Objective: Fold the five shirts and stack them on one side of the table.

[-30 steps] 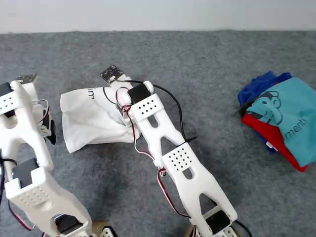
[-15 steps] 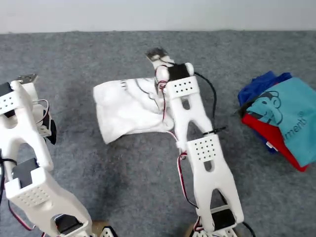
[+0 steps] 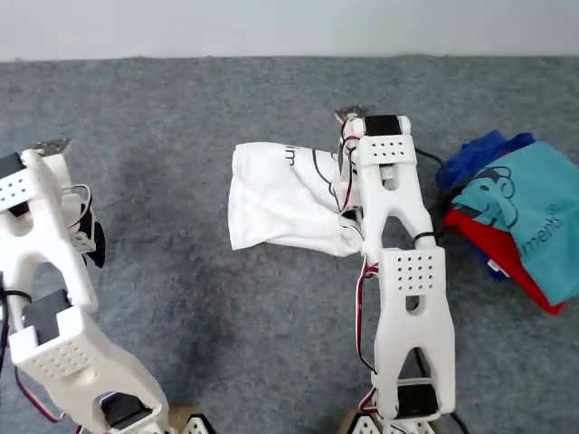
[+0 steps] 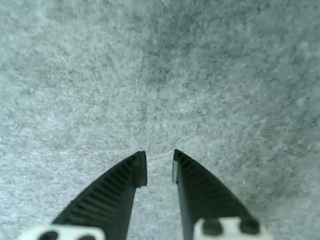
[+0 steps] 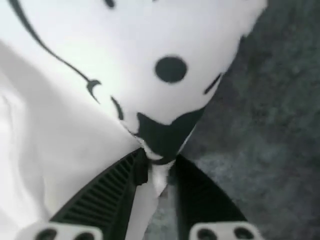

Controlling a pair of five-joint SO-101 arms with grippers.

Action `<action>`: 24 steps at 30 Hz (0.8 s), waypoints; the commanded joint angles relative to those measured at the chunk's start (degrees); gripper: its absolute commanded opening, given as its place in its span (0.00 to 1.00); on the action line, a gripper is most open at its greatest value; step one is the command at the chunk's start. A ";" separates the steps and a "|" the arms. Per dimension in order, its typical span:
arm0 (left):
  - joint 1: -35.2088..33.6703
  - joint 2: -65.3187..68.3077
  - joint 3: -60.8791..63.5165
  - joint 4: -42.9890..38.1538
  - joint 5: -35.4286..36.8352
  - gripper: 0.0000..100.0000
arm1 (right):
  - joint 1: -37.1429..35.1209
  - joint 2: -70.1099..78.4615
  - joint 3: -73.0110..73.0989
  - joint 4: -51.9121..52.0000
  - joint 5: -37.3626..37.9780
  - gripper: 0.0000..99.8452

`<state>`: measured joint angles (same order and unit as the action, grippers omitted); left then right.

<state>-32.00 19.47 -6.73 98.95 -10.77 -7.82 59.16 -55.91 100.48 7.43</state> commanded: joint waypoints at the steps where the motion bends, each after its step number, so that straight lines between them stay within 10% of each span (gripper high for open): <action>1: 0.09 -2.99 -0.22 1.32 -0.88 0.11 | -0.75 -8.48 7.12 2.59 -0.35 0.22; 16: 0.09 -2.81 1.27 1.14 -0.70 0.11 | -10.07 -27.38 17.93 -11.82 0.97 0.25; 24: 2.64 -2.81 2.95 0.26 -0.79 0.10 | -14.81 -18.59 17.58 -29.23 0.88 0.07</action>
<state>-30.77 19.47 -3.65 98.95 -11.03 -20.13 40.35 -37.80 75.34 7.87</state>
